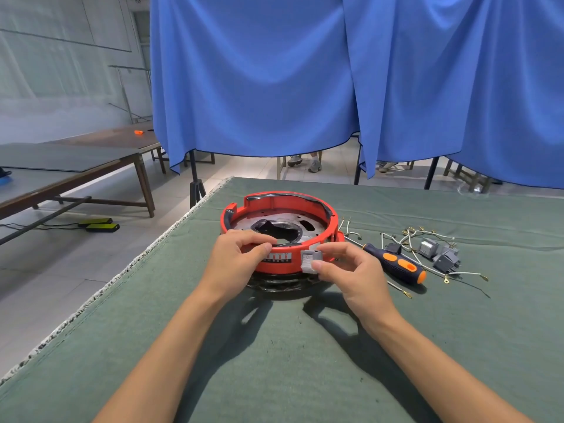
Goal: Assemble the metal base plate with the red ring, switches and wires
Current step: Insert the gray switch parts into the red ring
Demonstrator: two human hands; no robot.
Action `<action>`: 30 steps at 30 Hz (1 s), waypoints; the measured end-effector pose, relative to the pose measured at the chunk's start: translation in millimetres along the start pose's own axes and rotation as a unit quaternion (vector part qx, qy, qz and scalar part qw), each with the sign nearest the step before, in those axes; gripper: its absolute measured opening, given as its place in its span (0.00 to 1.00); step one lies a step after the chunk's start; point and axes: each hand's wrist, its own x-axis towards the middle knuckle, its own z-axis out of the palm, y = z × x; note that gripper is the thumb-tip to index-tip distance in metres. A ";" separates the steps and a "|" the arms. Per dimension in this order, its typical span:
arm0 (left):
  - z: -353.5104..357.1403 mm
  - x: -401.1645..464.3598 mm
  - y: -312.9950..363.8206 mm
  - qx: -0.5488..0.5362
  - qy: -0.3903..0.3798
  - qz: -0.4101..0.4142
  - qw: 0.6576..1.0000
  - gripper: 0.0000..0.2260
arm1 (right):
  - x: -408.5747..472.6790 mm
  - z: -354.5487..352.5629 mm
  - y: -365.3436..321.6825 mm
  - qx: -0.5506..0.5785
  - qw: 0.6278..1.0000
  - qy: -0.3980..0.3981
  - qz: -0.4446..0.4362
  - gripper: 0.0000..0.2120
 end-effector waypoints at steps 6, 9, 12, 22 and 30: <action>-3.3 -4.7 8.3 0.089 0.013 -0.011 0.996 0.13 | 4.3 -14.0 0.9 0.006 1.000 0.009 0.008 0.12; -2.5 -9.3 19.3 0.260 0.059 0.038 0.963 0.10 | 3.7 -12.4 2.0 0.003 1.000 0.024 0.008 0.12; 10.2 -12.3 32.2 0.257 0.045 0.117 0.958 0.12 | 2.6 -9.7 1.8 0.014 0.999 0.025 0.014 0.12; 45.6 -14.5 22.3 0.245 -0.013 0.138 0.960 0.16 | -3.4 0.0 1.2 0.007 0.999 0.049 -0.015 0.13; 44.4 -14.9 22.1 0.213 -0.003 0.125 0.969 0.13 | -8.2 6.9 4.7 -0.117 0.990 0.049 -0.060 0.12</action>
